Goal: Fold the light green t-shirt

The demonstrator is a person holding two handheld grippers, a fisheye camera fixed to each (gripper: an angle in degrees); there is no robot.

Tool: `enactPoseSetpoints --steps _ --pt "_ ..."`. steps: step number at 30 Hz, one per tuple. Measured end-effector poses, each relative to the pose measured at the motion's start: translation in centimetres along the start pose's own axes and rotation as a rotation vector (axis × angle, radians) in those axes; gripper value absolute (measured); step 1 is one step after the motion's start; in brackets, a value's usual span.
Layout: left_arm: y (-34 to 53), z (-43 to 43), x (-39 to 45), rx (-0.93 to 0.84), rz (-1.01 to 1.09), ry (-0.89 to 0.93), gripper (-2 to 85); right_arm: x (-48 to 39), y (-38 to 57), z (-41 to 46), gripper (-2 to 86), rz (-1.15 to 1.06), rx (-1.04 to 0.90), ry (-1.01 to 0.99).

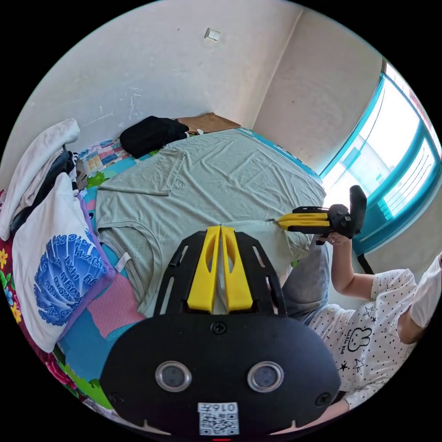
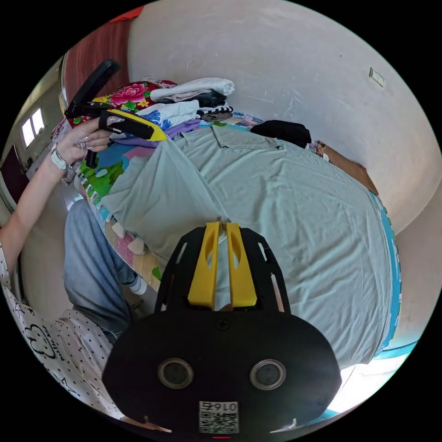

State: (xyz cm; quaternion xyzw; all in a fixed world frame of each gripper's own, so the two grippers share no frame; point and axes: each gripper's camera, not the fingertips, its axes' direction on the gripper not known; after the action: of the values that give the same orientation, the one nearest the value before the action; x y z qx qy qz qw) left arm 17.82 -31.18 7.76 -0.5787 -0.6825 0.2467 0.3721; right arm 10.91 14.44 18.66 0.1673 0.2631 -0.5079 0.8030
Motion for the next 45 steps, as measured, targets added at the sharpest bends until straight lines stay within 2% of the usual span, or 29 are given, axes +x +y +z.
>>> enactPoseSetpoints --steps 5,11,14,19,29,35,38,42,45 --pt "-2.7 2.2 -0.1 0.016 -0.024 0.058 -0.9 2.8 1.7 -2.9 1.1 0.094 0.106 -0.084" --pt "-5.0 9.2 -1.0 0.065 -0.097 0.129 -0.5 3.9 3.5 -1.8 1.2 0.146 0.025 -0.031" --pt "-5.1 12.4 -1.5 0.052 -0.133 0.09 2.3 4.1 4.9 -1.9 1.8 0.177 0.011 -0.017" --pt "-2.8 13.4 -1.5 0.036 -0.119 0.056 4.0 4.2 8.0 -3.8 5.0 0.224 0.037 0.012" --pt "8.7 14.8 -2.1 -0.12 -0.125 0.188 5.1 2.7 12.2 -6.5 8.4 0.123 0.18 -0.308" --pt "9.3 19.3 -0.5 -0.172 -0.098 0.249 6.4 1.6 11.0 -5.1 8.9 0.134 0.083 -0.263" --pt "8.9 21.5 1.4 -0.199 -0.037 0.248 6.5 1.3 10.9 -5.5 8.8 0.145 0.094 -0.284" --pt "8.7 23.3 3.8 -0.194 0.019 0.124 1.2 1.0 10.6 -5.8 7.1 0.162 0.083 -0.255" --pt "8.8 23.3 4.9 -0.14 0.061 0.16 -0.6 1.0 10.3 -6.3 3.6 0.191 0.107 -0.257"
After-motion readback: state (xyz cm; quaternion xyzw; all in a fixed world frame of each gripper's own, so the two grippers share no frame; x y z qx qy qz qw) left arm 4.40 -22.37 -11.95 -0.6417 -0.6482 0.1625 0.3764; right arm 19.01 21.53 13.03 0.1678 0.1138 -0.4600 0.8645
